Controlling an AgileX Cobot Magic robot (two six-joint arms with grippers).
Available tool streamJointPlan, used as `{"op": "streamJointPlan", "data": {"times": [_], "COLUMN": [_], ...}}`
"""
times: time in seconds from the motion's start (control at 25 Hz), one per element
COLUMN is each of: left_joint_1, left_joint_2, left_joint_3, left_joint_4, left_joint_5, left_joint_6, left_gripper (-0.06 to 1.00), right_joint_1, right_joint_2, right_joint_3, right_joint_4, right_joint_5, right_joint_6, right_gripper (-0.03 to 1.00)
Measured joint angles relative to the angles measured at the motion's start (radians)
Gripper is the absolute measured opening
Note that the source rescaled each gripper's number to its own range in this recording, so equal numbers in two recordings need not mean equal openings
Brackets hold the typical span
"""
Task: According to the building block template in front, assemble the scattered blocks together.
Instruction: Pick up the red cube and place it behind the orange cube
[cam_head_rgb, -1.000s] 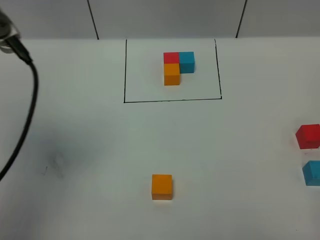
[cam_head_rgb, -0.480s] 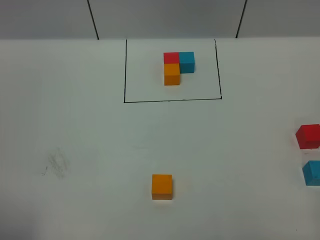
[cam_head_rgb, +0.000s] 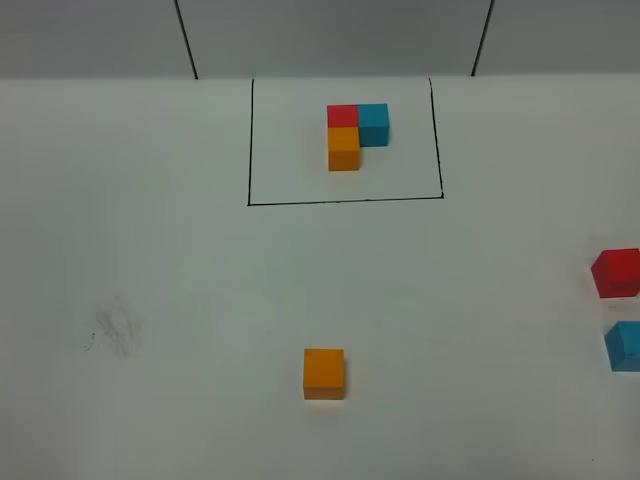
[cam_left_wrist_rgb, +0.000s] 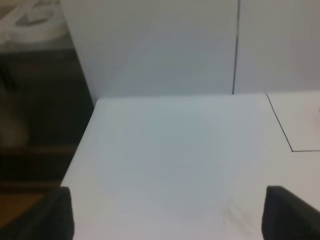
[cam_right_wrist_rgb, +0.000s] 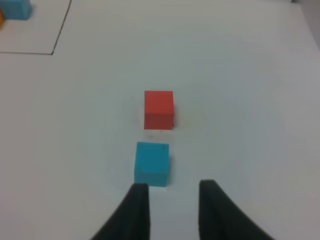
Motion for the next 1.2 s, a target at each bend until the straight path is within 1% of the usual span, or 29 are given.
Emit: {"op": "streamJointPlan", "data": {"times": [0.08, 0.2, 0.32, 0.4, 0.48, 0.64, 1.2], "left_joint_1": [0.046, 0.084, 0.086, 0.086, 0.086, 0.086, 0.086], "left_joint_2": [0.000, 0.000, 0.000, 0.001, 0.001, 0.001, 0.001], "left_joint_3": [0.059, 0.166, 0.283, 0.352, 0.391, 0.399, 0.401], "left_joint_4": [-0.003, -0.025, -0.061, -0.065, -0.065, -0.068, -0.071], "left_joint_5": [0.000, -0.012, -0.058, -0.081, -0.089, -0.105, -0.110], "left_joint_6": [-0.061, -0.088, -0.093, -0.093, -0.093, -0.093, -0.093], "left_gripper": [0.72, 0.72, 0.72, 0.72, 0.72, 0.72, 0.72], "right_joint_1": [0.000, 0.000, 0.000, 0.000, 0.000, 0.000, 0.000], "right_joint_2": [0.000, 0.000, 0.000, 0.000, 0.000, 0.000, 0.000], "right_joint_3": [0.000, 0.000, 0.000, 0.000, 0.000, 0.000, 0.000], "right_joint_4": [0.000, 0.000, 0.000, 0.000, 0.000, 0.000, 0.000], "right_joint_5": [0.000, 0.000, 0.000, 0.000, 0.000, 0.000, 0.000], "right_joint_6": [0.000, 0.000, 0.000, 0.000, 0.000, 0.000, 0.000], "right_gripper": [0.00, 0.00, 0.00, 0.00, 0.00, 0.00, 0.00]}}
